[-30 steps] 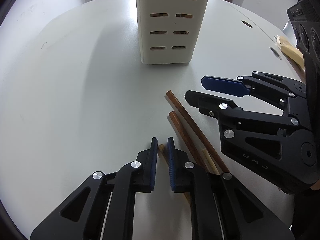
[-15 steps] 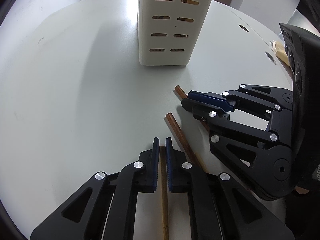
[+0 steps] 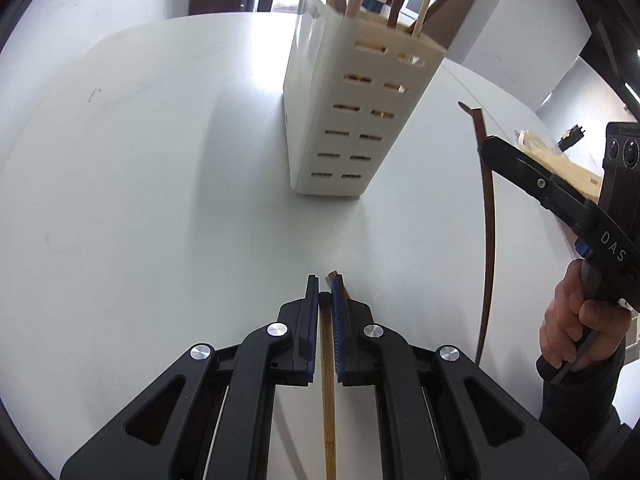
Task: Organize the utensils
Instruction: 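Lift both held chopsticks and carry them over the cream holder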
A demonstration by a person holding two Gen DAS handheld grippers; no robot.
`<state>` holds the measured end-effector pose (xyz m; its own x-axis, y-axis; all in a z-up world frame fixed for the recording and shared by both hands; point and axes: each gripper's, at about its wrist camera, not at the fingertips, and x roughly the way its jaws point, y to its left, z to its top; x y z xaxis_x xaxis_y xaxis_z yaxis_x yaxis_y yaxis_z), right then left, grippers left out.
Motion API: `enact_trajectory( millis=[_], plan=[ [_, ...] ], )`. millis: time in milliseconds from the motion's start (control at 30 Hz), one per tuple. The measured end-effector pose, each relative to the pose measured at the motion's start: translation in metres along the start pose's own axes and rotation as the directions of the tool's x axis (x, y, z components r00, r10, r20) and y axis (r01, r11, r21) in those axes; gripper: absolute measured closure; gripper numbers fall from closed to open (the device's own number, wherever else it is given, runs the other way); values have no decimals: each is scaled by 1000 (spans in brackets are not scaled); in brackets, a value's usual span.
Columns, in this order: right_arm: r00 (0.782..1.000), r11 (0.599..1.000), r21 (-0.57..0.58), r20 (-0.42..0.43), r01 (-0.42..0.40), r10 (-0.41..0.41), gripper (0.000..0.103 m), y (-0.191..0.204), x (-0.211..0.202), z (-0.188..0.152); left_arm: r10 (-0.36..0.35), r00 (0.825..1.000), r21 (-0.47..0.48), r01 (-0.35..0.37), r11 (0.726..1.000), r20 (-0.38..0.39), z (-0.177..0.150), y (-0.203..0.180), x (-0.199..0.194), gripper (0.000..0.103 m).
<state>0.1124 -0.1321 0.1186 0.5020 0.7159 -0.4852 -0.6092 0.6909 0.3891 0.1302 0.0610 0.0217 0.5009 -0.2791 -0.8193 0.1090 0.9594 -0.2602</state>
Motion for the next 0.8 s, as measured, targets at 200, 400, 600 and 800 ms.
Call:
enact_trajectory(
  millis=[200,400,600,800],
  plan=[
    [982,1000,-6,185,-29,30,96,-30,-53,29,-16,994,26,13,1000,108,13,-5,-49,97],
    [954,998,-56,297,-27,42,96,-17,-69,57,-32,981,52,22,998,191,30,-20,-86,97],
    [933,997,-69,357,-21,44,96,-28,-66,60,-64,963,80,44,996,263,38,-35,-121,97],
    [913,997,-76,406,-4,35,96,-40,-53,72,-70,947,114,35,993,315,51,-51,-144,97]
  ],
)
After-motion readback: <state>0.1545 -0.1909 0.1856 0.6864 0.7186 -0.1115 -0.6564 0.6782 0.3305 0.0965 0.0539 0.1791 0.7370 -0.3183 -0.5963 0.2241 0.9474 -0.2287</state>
